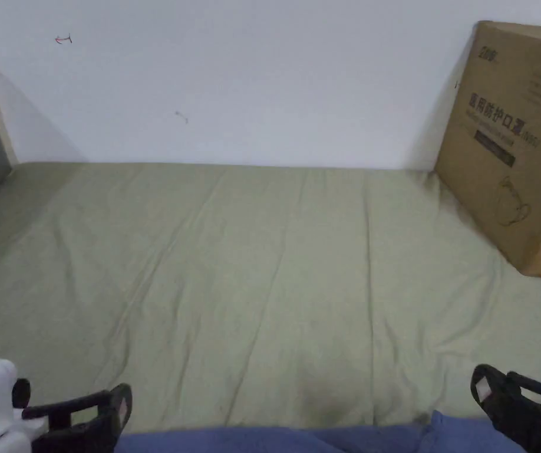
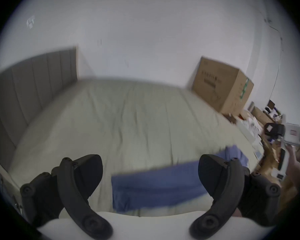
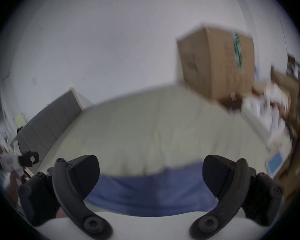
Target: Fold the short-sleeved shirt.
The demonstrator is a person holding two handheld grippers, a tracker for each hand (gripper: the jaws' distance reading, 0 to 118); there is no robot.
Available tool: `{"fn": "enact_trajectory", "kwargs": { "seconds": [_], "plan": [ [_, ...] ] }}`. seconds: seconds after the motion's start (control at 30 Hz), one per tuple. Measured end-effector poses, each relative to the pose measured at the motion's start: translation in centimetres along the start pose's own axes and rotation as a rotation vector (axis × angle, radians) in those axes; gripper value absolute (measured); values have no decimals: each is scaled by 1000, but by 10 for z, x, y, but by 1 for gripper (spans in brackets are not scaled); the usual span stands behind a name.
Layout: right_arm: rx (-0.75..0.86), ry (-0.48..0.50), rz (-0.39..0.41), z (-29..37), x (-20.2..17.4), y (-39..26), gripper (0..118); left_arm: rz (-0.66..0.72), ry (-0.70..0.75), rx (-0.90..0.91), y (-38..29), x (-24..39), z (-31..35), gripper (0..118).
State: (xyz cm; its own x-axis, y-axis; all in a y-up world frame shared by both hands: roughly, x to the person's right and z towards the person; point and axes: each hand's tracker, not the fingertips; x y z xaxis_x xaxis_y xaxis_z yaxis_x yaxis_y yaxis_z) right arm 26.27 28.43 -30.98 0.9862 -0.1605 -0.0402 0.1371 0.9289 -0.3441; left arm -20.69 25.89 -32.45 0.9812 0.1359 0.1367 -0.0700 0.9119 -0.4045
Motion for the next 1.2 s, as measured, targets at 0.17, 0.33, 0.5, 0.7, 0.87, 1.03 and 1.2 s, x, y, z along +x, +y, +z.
{"fn": "enact_trajectory", "kwargs": {
  "seconds": [0.17, 0.33, 0.5, 0.7, 0.87, 1.03, 1.2],
  "plan": [
    [271, -33, 125, 19, -64, 2, 0, -69, 104, 420, 10, 50, 34, 22],
    [272, -14, 135, 22, -82, -7, 0, -2, 86, 402, 13, 58, 44, 0],
    [248, 15, 110, 26, -79, -3, 0, 65, 29, 316, 23, 13, 45, 0],
    [157, 8, 163, 31, -65, 1, 0, 569, -364, -418, -10, -148, -49, 2],
    [66, 1, 128, 17, -65, 3, 0, 724, -388, -532, -99, -196, -78, 118],
    [32, 13, 141, 0, -82, 6, 0, 1067, -558, -472, -174, -246, -107, 118],
    [-93, 71, 111, -19, -100, 7, 0, 1264, -856, -363, -196, -233, -149, 118]
  ]
}}
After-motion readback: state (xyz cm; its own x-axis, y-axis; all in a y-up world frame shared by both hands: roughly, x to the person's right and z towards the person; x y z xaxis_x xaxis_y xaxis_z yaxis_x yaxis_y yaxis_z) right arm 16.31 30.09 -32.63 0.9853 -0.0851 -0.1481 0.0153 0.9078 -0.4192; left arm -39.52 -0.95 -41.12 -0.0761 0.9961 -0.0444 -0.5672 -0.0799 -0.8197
